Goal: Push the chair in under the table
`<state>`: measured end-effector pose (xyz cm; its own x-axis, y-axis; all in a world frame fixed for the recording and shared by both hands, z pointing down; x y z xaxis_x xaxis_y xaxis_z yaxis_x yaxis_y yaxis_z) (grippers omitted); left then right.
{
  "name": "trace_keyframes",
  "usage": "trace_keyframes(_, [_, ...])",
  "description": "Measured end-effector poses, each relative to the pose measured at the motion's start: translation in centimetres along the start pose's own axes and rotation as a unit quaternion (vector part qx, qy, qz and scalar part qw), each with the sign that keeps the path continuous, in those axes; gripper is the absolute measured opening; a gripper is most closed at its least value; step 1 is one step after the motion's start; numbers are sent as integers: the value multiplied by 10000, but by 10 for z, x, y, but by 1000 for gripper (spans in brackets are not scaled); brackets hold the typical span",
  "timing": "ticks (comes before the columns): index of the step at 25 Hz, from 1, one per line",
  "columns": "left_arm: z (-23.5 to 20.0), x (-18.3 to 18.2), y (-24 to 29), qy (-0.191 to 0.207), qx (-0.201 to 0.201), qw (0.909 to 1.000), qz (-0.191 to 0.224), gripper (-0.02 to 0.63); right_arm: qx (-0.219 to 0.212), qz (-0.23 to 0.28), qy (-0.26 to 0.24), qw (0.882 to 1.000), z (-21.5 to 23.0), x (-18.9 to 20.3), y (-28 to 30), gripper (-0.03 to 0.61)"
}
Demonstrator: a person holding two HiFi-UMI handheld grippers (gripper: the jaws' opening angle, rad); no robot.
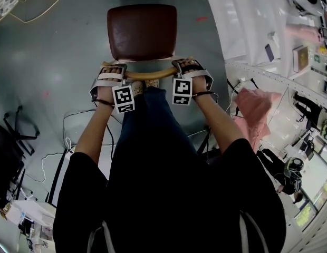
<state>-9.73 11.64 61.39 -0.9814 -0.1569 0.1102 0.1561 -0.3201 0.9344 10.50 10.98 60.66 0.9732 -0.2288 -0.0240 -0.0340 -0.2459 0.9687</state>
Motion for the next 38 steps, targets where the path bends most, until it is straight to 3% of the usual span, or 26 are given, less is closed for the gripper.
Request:
trace_keyframes(18, [-102,14,38,-392,174,9983,-389,194,56,156,-249,9996,110,26,30,187])
trace_keyframes(38, [-197,38,75,-650,113,9942,-848,199,236,373,-396,9982,210,41,56,184])
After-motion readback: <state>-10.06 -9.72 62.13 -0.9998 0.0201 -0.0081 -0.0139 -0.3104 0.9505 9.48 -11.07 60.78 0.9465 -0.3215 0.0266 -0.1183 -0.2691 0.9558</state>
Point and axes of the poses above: the fingertips, and each gripper's own axes: y forward along the fingers, z to its right, x out of its underside, the point moved 10 cm from there along -y, backward along the fingers, and after that the axes turned 3 degrees about -y, right-handed, at the moved point
